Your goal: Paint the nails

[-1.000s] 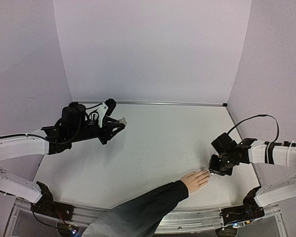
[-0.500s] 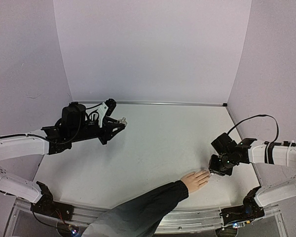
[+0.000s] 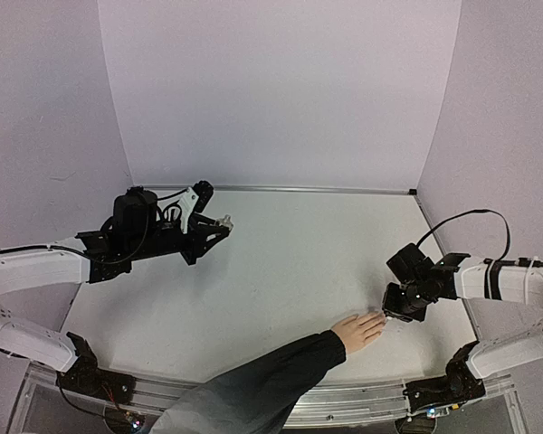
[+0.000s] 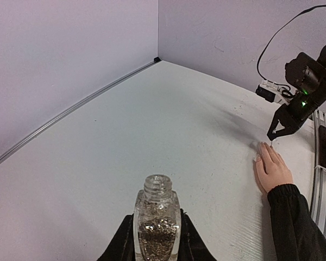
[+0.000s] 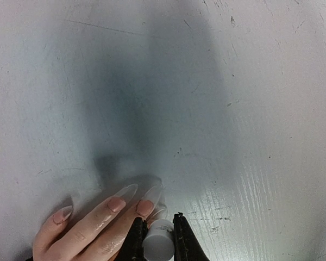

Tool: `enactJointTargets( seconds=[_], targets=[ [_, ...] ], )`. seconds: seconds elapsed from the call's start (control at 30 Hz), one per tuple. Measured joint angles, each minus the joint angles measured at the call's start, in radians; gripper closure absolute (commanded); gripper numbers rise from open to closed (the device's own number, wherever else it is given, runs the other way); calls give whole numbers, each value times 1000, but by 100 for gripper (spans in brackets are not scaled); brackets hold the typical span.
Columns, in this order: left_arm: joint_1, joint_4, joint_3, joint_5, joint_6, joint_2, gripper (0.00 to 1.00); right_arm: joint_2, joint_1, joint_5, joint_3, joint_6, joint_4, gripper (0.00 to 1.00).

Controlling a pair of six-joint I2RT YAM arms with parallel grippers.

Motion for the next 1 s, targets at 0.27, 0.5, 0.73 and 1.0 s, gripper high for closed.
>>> enactJointTargets(
  seconds=[0.27, 0.5, 0.73, 1.0],
  targets=[
    [0, 0, 0, 0, 0, 0, 100, 10, 0, 3, 0, 3, 7, 100],
    [0, 0, 0, 1, 0, 0, 100, 11, 0, 11, 0, 3, 8, 100],
    [0, 0, 0, 6, 0, 0, 100, 18, 0, 19, 0, 6, 14, 100],
    [0, 0, 0, 6, 0, 0, 100, 23, 0, 24, 0, 6, 15, 100]
  ],
)
